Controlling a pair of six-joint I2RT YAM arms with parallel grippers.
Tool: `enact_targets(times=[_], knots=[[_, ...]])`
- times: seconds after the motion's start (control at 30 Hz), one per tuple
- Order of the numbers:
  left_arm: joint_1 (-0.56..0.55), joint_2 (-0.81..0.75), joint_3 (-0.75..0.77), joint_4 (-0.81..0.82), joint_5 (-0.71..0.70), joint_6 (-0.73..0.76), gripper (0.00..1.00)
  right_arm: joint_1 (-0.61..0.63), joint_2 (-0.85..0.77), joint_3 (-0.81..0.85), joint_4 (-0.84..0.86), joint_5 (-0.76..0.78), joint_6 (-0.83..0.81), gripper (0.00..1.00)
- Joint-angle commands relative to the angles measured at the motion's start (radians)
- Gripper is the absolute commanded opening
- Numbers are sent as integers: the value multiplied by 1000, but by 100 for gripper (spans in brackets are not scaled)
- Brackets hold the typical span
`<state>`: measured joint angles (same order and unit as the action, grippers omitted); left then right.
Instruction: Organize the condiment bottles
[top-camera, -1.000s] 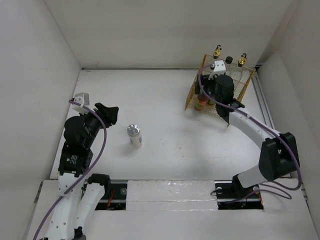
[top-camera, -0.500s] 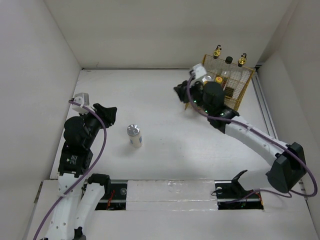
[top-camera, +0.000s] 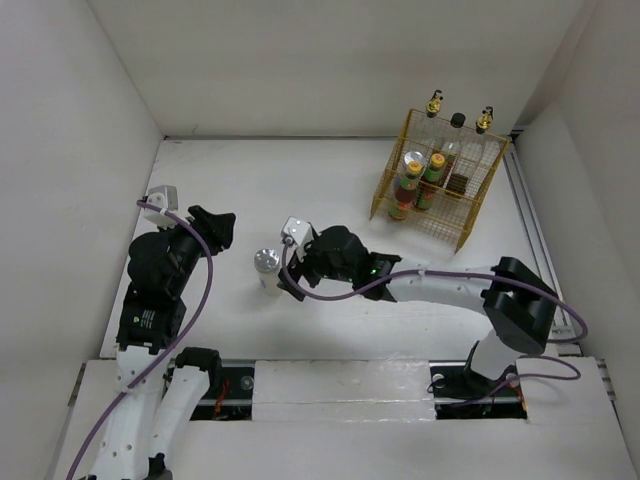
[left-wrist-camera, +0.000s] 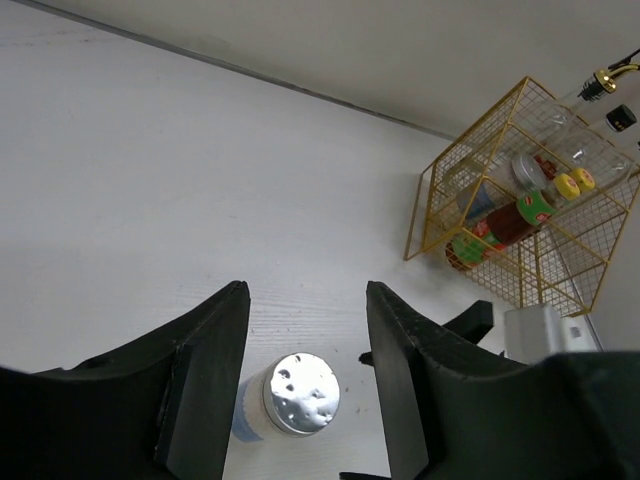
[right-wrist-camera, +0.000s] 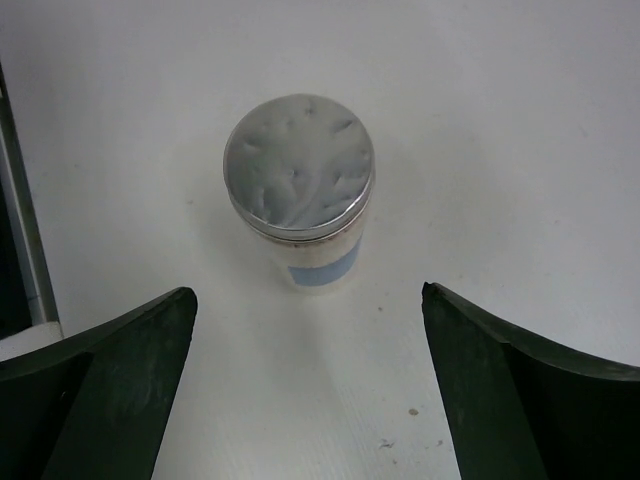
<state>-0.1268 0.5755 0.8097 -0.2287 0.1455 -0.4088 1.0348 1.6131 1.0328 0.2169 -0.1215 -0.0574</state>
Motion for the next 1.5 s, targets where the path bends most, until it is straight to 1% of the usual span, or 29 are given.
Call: enact_targets(times=[0.0,0.17,0.3,0.4,0.43,0.47,0.53,0.57,0.6,0.63,0.7,0.73,0.8,0.83,0.87,0.9,0.93,0.97,1.0,1.1,1.13,1.17,1.2,1.23,1.27,1.3,1.33,1.37,1.47], knots=[[6,12,-7,38,-7,2,46,39,36,61,62,-24,-38,100],[6,3,-7,38,-6,2,51,39,185,159,82,46,-29,100],[6,3,-7,38,-6,2,51,39,264,203,200,52,1,100],[6,3,-7,29,-17,2,51,39,294,204,251,114,45,94],[6,3,-7,29,-17,2,51,39,309,216,260,124,45,89],[6,3,-7,29,-17,2,51,39,309,228,260,134,45,78],[6,-6,-7,29,-17,2,52,39,309,228,260,134,45,70],[6,-6,-7,29,-17,2,52,39,309,228,260,134,54,61],[6,-6,-7,29,-17,2,52,39,283,219,260,134,54,46],[6,-6,-7,29,-5,2,52,39,266,210,260,134,54,40],[6,-6,-7,29,-4,2,53,39,217,175,260,154,54,32],[6,-6,-7,29,-4,2,55,39,147,127,269,169,54,28],[6,-6,-7,29,5,2,56,39,62,78,260,247,45,26],[6,-6,-7,29,17,2,59,39,-32,47,239,278,28,26],[6,-6,-7,29,17,2,63,39,-80,38,207,340,18,25],[6,-6,-7,29,17,2,68,30,-128,38,125,376,8,25],[6,-6,-7,29,17,2,73,18,-174,27,89,414,8,24],[6,-6,-7,29,17,2,79,8,-262,0,64,454,-1,23],[6,-6,-7,29,26,2,87,-4,-304,-19,46,512,-1,23],[6,-17,-7,38,37,2,98,-90,-458,-80,-45,597,34,22],[6,-5,-7,38,37,2,100,-154,-494,-94,-89,597,48,21],[6,-5,-7,38,37,2,100,-194,-530,-121,-102,597,74,21],[6,4,-7,38,37,2,100,-237,-589,-137,-102,597,74,21],[6,4,-7,38,37,2,100,-280,-613,-137,-112,580,74,21],[6,-5,-7,38,37,2,100,-371,-634,-146,-140,580,89,21],[6,-5,-7,38,37,2,100,-413,-660,-137,-152,570,99,21],[6,-5,-7,38,28,2,100,-454,-660,-128,-166,545,109,21],[6,4,2,38,28,2,100,-540,-660,-113,-194,511,110,21],[6,-5,2,38,42,2,100,-639,-625,-33,-235,445,110,21]])
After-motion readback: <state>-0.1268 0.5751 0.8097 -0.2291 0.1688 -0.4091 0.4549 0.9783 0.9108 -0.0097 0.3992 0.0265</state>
